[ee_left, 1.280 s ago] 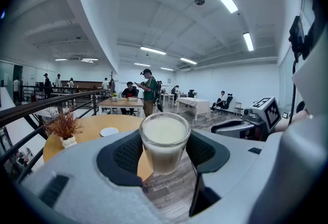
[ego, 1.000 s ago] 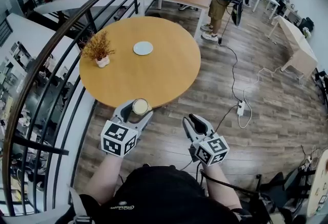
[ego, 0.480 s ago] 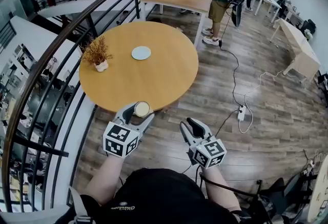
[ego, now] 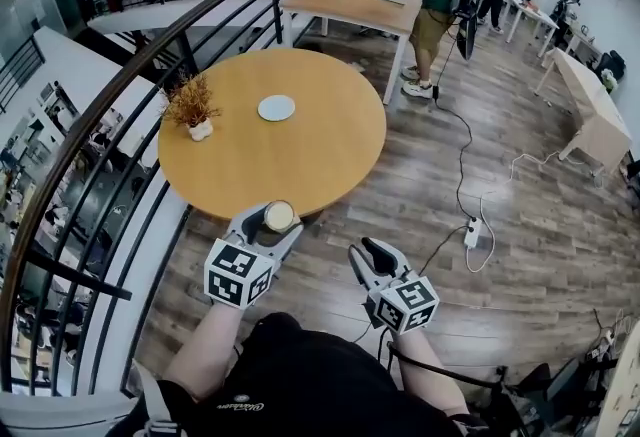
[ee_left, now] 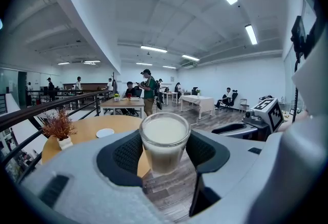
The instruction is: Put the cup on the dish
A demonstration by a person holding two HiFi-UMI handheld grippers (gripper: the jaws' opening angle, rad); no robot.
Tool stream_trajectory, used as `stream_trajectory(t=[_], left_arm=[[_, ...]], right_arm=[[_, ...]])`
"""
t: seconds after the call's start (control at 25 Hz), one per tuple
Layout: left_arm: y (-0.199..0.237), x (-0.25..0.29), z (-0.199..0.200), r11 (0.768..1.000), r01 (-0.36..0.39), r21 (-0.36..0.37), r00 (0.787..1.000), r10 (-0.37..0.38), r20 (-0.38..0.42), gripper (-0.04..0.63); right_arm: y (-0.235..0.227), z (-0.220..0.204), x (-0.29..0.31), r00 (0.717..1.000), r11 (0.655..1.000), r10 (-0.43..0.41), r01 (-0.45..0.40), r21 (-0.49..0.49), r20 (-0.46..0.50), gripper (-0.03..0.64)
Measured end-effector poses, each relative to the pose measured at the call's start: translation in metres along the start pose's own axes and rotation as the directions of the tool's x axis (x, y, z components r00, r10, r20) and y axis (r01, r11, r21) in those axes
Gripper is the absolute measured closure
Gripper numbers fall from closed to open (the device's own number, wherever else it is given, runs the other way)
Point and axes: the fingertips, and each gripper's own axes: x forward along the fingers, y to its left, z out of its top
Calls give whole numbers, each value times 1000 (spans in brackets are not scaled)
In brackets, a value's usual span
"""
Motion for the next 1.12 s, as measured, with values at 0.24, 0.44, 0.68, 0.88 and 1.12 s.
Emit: stream_trajectory(t=[0.24, 0.44, 0.68, 0.88, 1.12], left_arm=[[-3, 2, 6, 1000, -17, 10, 1000, 17, 8, 331], [-6, 7, 7, 1000, -16, 10, 1000, 16, 14, 331], [4, 15, 10, 1000, -13, 11, 1000, 13, 26, 331], [20, 33, 16, 1000, -8, 4, 999, 8, 36, 331], [57, 56, 27, 1000, -12, -17, 998, 13, 59, 331]], right_arm=[[1, 3, -1, 1000, 999, 24, -24, -35, -3, 509], [-1, 2, 0, 999, 998, 34, -34, -49, -10, 509], [-5, 6, 8, 999, 997, 37, -37, -63, -11, 509], [-19, 11, 25, 999, 997, 29, -31, -72, -27, 509], [-31, 24, 70, 998, 994, 49, -53, -94, -45, 509]])
